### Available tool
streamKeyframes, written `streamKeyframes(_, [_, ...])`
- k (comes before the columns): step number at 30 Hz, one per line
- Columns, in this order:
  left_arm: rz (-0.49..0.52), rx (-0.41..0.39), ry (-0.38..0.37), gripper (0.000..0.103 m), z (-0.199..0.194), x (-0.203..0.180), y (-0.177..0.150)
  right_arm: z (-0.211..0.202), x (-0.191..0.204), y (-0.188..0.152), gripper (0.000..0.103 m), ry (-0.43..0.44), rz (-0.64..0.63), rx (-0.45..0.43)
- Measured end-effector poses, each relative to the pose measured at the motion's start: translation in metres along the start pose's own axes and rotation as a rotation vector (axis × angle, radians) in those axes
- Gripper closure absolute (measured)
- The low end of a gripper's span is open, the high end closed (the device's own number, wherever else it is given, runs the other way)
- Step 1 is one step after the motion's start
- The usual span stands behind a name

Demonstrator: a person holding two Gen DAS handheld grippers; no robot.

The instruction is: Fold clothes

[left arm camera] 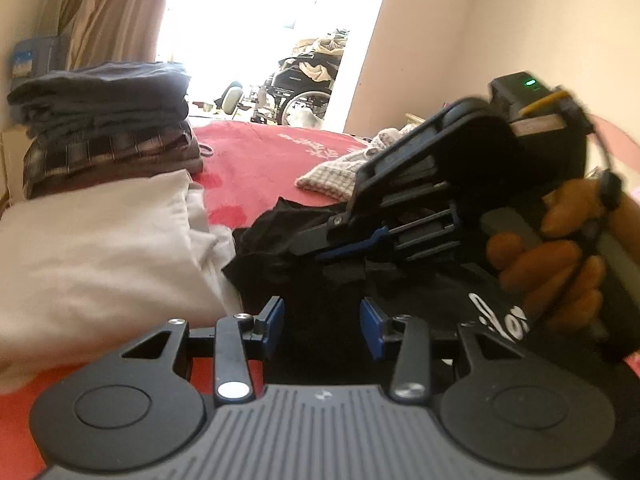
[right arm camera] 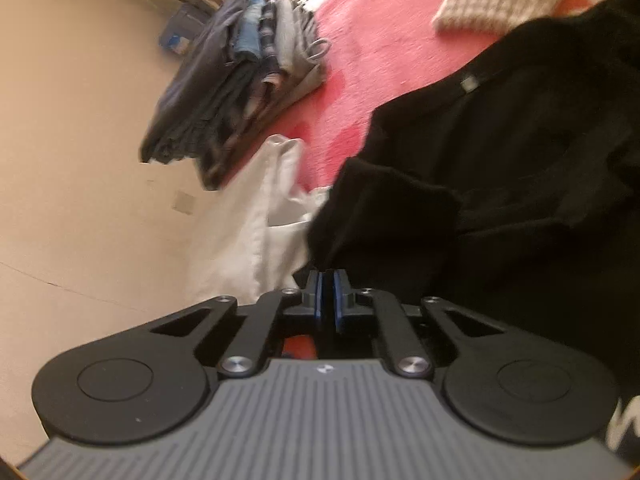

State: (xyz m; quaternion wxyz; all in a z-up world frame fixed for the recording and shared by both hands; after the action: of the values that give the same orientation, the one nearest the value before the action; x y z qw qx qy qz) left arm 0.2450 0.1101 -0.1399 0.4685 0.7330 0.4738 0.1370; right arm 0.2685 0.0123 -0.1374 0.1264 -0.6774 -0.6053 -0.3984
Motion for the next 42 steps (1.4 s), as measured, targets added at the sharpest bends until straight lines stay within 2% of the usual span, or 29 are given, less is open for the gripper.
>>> streamKeyframes(3, [0.002,0.001,0.020,0.059,0.007,0.002,0.004,-0.005,0.011,-0.001,0.099,0.070,-0.005,0.003])
streamKeyframes(8, [0.000,0.003,0.053,0.061,0.017,0.007,0.009,-0.013,0.021,-0.003,0.099,0.136,0.001,0.022])
streamKeyframes(9, [0.001,0.000,0.063,0.064,0.018,0.008,0.009,-0.014,0.023,-0.003,0.099,0.150,-0.001,0.027])
streamKeyframes(12, [-0.017,-0.014,0.090,0.094,0.020,0.015,0.013,-0.018,0.030,-0.007,0.099,0.183,-0.011,0.048])
streamKeyframes(13, [-0.041,-0.022,0.096,0.098,0.020,0.018,0.014,-0.019,0.032,-0.008,0.099,0.196,-0.013,0.059])
streamKeyframes(17, [-0.079,-0.077,0.073,0.099,0.006,0.018,0.018,-0.036,0.030,-0.003,0.096,0.218,0.006,0.034])
streamKeyframes(19, [-0.002,-0.113,0.006,0.099,-0.003,-0.003,0.017,-0.053,0.017,0.010,0.094,0.205,0.043,-0.024])
streamKeyframes(22, [0.134,-0.154,-0.098,0.099,-0.015,-0.039,0.011,-0.077,-0.016,0.027,0.090,0.137,0.132,-0.098])
streamKeyframes(27, [0.305,-0.086,-0.177,0.099,-0.007,-0.072,-0.020,-0.099,-0.058,0.017,0.086,-0.005,0.185,-0.098])
streamKeyframes(28, [0.339,-0.072,-0.192,0.099,-0.005,-0.078,-0.026,-0.101,-0.062,0.012,0.085,-0.036,0.169,-0.090])
streamKeyframes(33, [0.493,-0.007,-0.264,0.099,0.001,-0.105,-0.056,-0.095,-0.040,-0.004,0.077,-0.184,-0.141,-0.051])
streamKeyframes(38, [0.489,0.008,-0.264,0.098,0.006,-0.101,-0.059,-0.090,-0.017,-0.015,0.072,-0.324,-0.450,-0.009])
streamKeyframes(42, [0.504,0.014,-0.263,0.097,0.007,-0.103,-0.062,-0.056,0.004,-0.026,0.063,-0.336,-0.618,0.061])
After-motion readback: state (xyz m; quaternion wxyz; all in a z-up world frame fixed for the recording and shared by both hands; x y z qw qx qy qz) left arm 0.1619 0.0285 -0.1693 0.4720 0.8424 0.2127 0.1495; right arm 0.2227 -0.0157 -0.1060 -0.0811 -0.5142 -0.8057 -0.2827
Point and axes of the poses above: each gripper's, at about its wrist camera, not at the fingertips, and z roughly the way its jaws point, x to its left, y to its top, the point moved 10 cm from there along z, roughly the way its jaws point, and after that the axes turned 2 degrees about -y, right-handed, at the moved point
